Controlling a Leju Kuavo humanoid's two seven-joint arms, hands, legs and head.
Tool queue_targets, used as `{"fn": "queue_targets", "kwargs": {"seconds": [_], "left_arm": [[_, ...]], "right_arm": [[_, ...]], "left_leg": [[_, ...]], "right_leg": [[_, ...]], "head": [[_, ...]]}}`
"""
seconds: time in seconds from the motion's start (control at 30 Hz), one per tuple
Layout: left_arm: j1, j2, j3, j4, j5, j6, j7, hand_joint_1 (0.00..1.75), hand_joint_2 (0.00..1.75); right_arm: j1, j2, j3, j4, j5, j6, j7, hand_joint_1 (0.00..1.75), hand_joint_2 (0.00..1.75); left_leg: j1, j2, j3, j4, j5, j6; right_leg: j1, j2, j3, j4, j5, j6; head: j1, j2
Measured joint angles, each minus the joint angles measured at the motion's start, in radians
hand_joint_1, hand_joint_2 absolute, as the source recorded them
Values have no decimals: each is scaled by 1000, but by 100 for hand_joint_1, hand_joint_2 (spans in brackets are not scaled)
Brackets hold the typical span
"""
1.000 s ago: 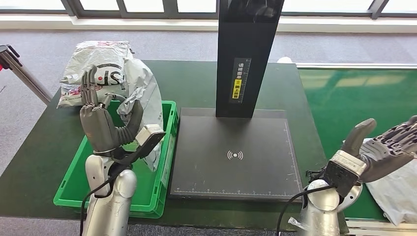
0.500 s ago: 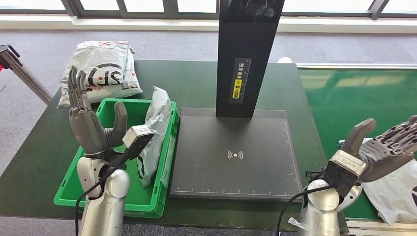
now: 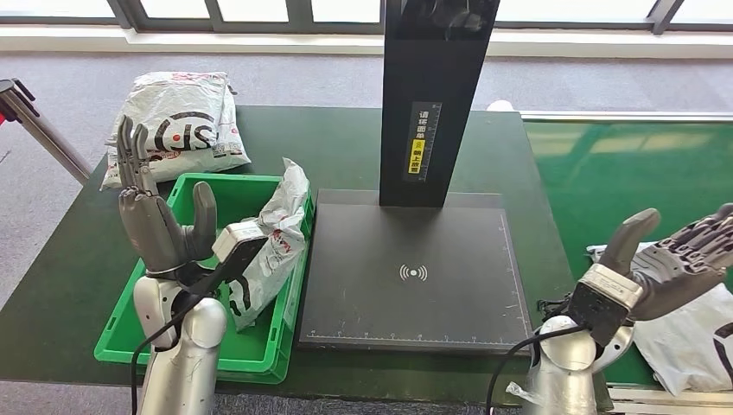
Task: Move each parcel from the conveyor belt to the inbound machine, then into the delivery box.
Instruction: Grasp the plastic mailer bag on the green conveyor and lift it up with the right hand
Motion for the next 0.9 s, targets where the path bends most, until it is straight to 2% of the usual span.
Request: {"fn": "queue_targets", "kwargs": {"seconds": [0.17, 0.3, 0.37, 0.43, 0.5, 0.53, 0.6, 0.67, 0.73, 0.8, 0.83, 0.9], "left_arm": [[8, 0, 36, -14, 126, 0, -104, 0, 0], [14, 0, 69, -22, 219, 0, -177, 0, 175], [16, 0, 81, -20, 293, 0, -212, 0, 175], [15, -3, 62, 0, 478, -16, -247, 0, 175], [13, -5, -17, 29, 785, -113, -267, 0, 175], [15, -4, -75, 39, 941, -212, -270, 0, 175], [20, -1, -175, 52, 1139, -459, -273, 0, 175], [20, 1, -230, 68, 1170, -649, -275, 0, 175], [25, 2, -259, 84, 1138, -738, -275, 0, 175], [27, 4, -278, 96, 1128, -787, -275, 0, 175], [27, 4, -285, 101, 1127, -804, -275, 0, 175], [25, 4, -292, 109, 1128, -829, -275, 0, 175]], "right_arm": [[0, 0, -3, 4, 18, 0, 0, 0, 175], [-1, 0, -8, 11, 27, 0, 0, 0, 175], [-2, 0, -13, 17, 57, 0, 1, 0, 175], [-21, 0, -34, 62, 177, 0, 8, 0, 175], [-58, 2, -100, 141, 442, 1, 56, 0, 175], [-79, 3, -153, 173, 607, 2, 95, 0, 175], [-111, -5, -270, 218, 912, 2, 219, 0, 175], [-111, -49, -335, 253, 1050, 1, 449, 0, 175], [-84, -136, -311, 291, 1057, 0, 777, 0, 175], [-61, -241, -221, 341, 1049, 0, 1053, 0, 175], [-54, -284, -174, 366, 1049, 0, 1135, 0, 175], [-45, -343, -111, 418, 1048, 0, 1194, 0, 175]], "left_leg": [[0, 0, 0, 0, 0, 0], [0, 0, 0, 0, 0, 0], [0, 0, 0, 0, 0, 0], [0, 1, 1, 0, 0, 0], [0, 0, 1, 1, 0, 1], [0, -1, 0, 1, 1, 1], [0, -7, -3, 1, 3, 3], [0, -14, -5, 1, 3, 4], [-1, -17, -6, 1, 3, 5], [-3, -15, -6, 1, 2, 6], [-3, -13, -5, 1, 1, 7], [-3, -9, -4, 2, 0, 7]], "right_leg": [[0, 0, 0, 0, 0, 0], [0, 0, 0, 0, 0, 0], [0, 0, 0, 0, 0, 0], [0, 0, -1, 0, 0, 0], [0, 0, -1, -1, 0, 1], [0, -2, -1, -1, 1, 1], [0, -7, 1, -2, 1, 2], [0, -12, 3, -3, 2, 3], [-2, -16, 5, -4, 1, 4], [-3, -14, 3, -4, 1, 5], [-3, -11, 2, -4, 2, 5], [-3, -7, 2, -5, 2, 5]], "head": [[0, 0], [0, 0], [0, 0], [0, 0], [-1, 0], [-1, 0], [-1, 0], [-1, 0], [-1, 0], [-1, 0], [-1, 0], [-1, 0]]}}
